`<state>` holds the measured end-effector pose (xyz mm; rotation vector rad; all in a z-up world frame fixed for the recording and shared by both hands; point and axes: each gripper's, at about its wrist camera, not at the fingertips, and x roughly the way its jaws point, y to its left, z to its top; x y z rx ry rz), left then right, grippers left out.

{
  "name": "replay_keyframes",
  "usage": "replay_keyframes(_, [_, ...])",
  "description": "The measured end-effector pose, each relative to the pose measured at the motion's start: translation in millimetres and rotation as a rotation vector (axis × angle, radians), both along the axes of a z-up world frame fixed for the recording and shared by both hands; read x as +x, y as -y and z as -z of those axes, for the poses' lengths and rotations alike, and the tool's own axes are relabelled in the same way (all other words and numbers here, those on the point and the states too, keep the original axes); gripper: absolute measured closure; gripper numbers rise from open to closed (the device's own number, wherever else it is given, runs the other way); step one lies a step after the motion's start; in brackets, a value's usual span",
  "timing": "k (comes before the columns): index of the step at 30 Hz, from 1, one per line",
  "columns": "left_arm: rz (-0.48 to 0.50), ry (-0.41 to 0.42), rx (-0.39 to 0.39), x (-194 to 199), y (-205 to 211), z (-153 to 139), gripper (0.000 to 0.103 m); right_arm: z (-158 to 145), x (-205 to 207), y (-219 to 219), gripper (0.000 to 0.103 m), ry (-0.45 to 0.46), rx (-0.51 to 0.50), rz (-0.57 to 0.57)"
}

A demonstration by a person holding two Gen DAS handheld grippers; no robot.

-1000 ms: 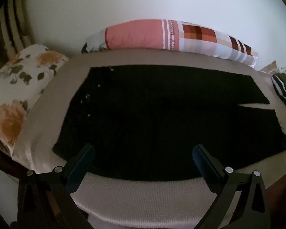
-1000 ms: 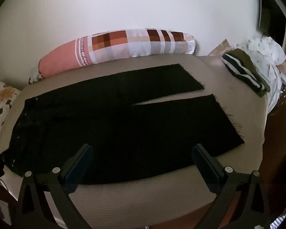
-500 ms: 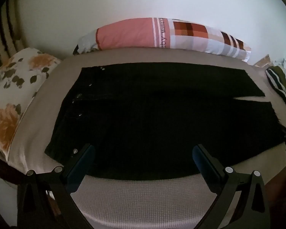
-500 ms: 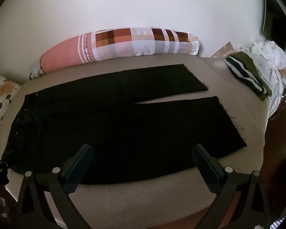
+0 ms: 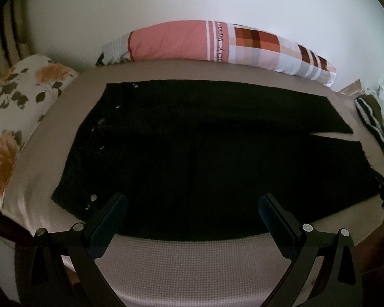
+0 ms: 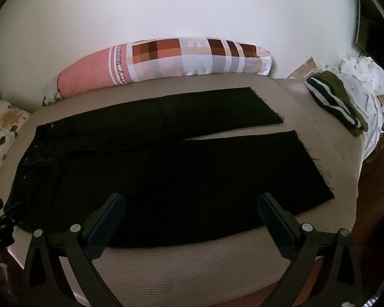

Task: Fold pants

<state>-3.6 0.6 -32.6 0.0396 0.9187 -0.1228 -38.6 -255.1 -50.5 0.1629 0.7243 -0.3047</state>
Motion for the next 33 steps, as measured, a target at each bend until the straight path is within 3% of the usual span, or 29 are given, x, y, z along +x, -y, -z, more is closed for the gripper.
replay_keyframes(16, [-0.003, 0.032, 0.075, -2.5, -5.1, 2.2, 0.002, -0.9, -1.0, -4.0, 0.000, -0.014, -0.046, 0.013])
replay_keyframes(33, [-0.026, 0.037, 0.079, -4.8, -6.6, -0.9, 0.002, -2.5, 3.5, -5.2, 0.000, -0.016, -0.040, 0.004])
